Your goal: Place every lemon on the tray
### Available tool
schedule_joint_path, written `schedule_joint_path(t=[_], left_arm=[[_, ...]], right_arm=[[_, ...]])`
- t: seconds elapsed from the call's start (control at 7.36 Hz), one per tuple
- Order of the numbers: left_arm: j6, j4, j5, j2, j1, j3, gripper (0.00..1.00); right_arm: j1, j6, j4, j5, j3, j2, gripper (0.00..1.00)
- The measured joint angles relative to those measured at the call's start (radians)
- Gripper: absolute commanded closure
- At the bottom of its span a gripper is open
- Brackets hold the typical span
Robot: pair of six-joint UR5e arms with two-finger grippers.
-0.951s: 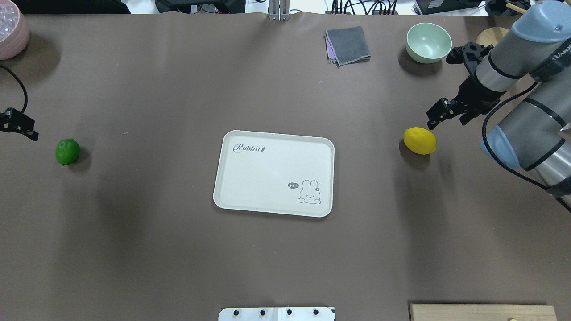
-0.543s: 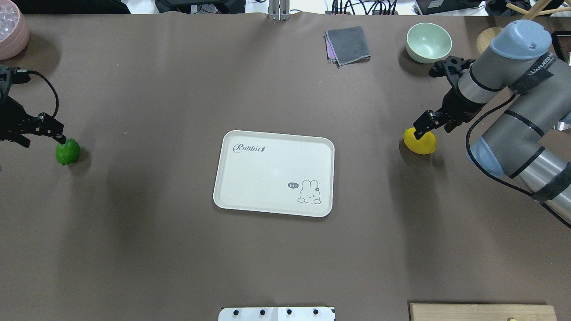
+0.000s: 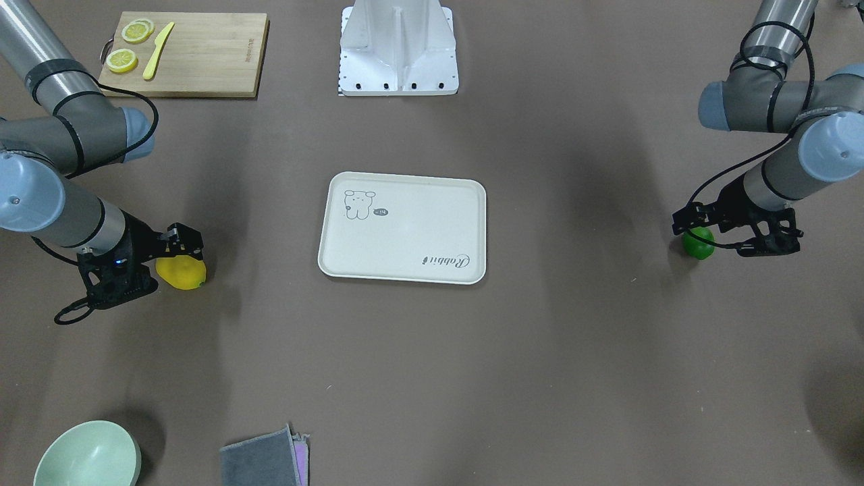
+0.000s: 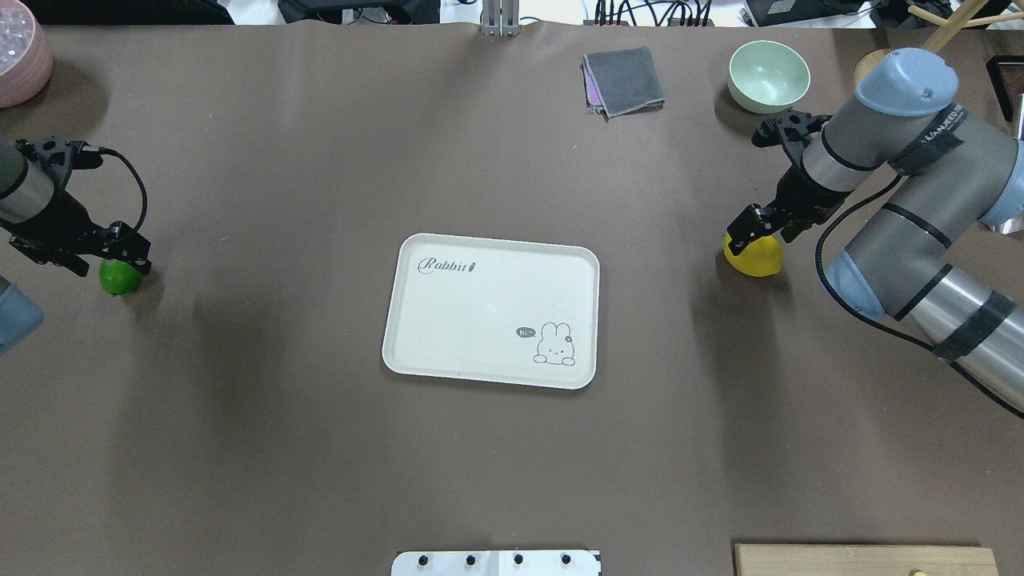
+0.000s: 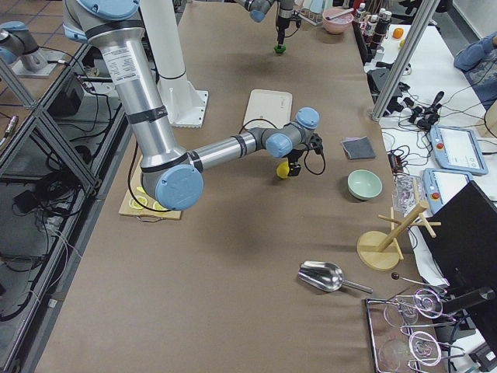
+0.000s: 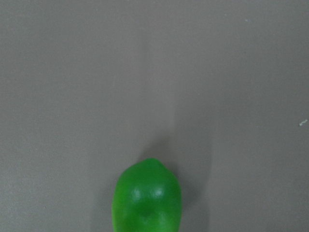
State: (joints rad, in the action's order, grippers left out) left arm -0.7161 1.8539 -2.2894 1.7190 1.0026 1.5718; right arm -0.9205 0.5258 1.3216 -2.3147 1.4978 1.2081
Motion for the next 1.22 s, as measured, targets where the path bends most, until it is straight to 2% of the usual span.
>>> schedule_joint_path(t=[0.41, 0.54, 0.68, 0.81, 0.95, 1.09, 1.22], left_arm=[[0.035, 0.004, 0.003, 0.006, -0.005, -0.043, 0.03], [0.042, 0.005, 0.002, 0.020, -0.010, -0.069, 0.13], [0.044, 0.005, 0.002, 0.037, -0.014, -0.092, 0.72], [0.045, 0.005, 0.000, 0.051, -0.015, -0.106, 1.00], [0.045, 0.004, -0.005, 0.058, -0.015, -0.108, 1.00], [0.044, 0.003, -0.010, 0.059, -0.015, -0.106, 1.00], [0.044, -0.001, -0.021, 0.056, -0.013, -0.095, 1.00]], right_arm=[[0.004, -0.001, -0.030, 0.000, -0.036, -0.010, 0.01], [0.006, -0.001, -0.039, 0.000, -0.046, -0.010, 0.01], [0.011, -0.001, -0.044, 0.000, -0.052, -0.010, 0.01], [0.016, -0.001, -0.046, 0.000, -0.056, -0.010, 0.03], [0.020, 0.000, -0.047, 0.001, -0.059, -0.010, 0.33], [0.022, 0.001, -0.048, 0.001, -0.060, -0.010, 0.74], [0.024, -0.001, -0.049, 0.000, -0.061, -0.012, 0.94]])
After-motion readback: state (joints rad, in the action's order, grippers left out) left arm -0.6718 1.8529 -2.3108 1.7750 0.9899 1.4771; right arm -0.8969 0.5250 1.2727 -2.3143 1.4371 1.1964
